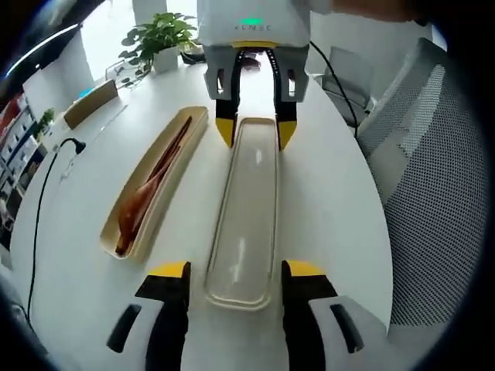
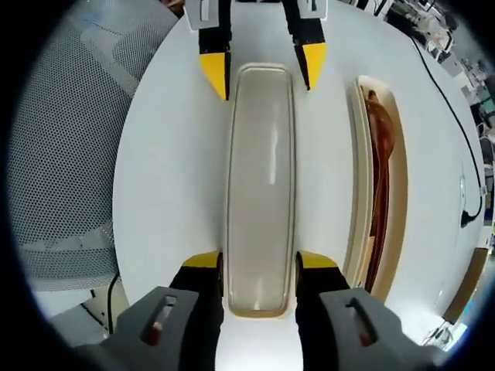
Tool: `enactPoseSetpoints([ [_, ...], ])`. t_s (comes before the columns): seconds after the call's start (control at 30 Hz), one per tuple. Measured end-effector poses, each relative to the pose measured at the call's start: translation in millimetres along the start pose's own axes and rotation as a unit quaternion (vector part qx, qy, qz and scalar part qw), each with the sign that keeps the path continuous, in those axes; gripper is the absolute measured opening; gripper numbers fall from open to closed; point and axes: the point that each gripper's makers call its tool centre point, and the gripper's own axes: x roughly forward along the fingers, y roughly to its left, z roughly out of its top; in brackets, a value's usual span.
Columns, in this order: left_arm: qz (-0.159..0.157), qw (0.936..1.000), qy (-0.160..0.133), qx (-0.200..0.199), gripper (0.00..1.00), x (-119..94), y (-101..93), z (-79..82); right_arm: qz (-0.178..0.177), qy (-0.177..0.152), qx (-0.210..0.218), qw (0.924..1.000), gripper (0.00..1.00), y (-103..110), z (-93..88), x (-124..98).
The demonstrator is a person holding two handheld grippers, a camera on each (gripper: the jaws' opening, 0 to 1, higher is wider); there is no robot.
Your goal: Arrange the utensils inside the cutlery case until each visible utensil rests in its matching compartment.
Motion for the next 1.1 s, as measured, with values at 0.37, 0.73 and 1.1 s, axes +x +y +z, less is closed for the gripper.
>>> enactPoseSetpoints([
  [0.37, 0.022, 0.9927, 0.000, 0.119, 0.42, -9, -5.9, -0.4, 0.056, -0.020, 0.034, 0.9977, 0.33, -2, 1.7, -4],
  [0.73, 0.026, 0.9889, 0.003, 0.146, 0.42, -7, 2.4, 4.9, 0.137, -0.074, 0.080, 0.9845, 0.33, -2, 3.8, -10],
  [1.1, 0.033, 0.9844, 0.022, 0.171, 0.29, -3, 7.4, 5.7, 0.206, -0.090, 0.135, 0.9650, 0.33, 0, 5.6, -16],
])
